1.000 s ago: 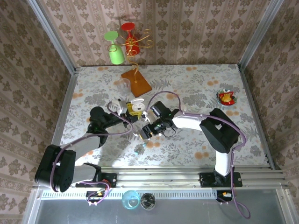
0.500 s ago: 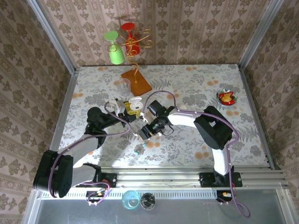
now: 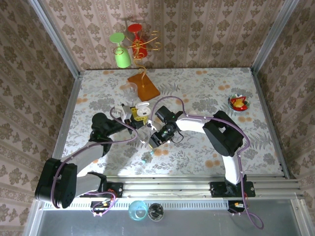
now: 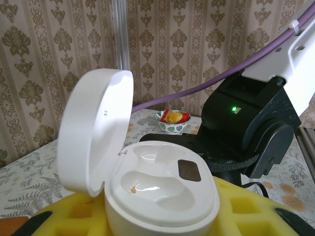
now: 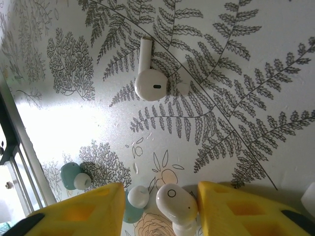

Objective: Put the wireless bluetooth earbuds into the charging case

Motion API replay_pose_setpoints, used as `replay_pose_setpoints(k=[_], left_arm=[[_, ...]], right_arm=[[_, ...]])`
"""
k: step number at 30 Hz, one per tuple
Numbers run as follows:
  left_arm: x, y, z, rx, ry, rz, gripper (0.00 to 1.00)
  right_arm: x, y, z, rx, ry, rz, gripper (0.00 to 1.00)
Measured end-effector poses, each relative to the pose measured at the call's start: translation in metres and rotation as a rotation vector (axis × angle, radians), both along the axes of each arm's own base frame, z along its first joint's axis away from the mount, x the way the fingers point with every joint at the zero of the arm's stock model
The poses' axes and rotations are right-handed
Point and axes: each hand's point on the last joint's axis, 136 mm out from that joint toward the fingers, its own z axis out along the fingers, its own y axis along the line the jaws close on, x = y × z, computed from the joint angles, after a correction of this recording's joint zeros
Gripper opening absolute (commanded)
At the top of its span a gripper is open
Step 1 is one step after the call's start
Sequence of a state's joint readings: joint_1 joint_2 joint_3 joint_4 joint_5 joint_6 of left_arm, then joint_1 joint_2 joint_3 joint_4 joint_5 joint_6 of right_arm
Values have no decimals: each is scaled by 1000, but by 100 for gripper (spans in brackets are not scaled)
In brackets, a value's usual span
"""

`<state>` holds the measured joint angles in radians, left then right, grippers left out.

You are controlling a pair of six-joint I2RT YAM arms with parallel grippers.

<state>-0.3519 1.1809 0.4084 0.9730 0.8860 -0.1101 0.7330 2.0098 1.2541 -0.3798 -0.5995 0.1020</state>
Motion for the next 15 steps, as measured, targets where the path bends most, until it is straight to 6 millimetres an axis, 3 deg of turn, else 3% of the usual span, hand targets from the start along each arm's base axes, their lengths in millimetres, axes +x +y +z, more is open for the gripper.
replay_pose_setpoints(k=[6,15], left_arm=[[0,0,0,0,-1,0,29],[3,-1,-5,4,11,0,29]], right_arm=[[1,-1,-3,-9,9,-5,29],[-1,0,-3,-2,18,1,36]])
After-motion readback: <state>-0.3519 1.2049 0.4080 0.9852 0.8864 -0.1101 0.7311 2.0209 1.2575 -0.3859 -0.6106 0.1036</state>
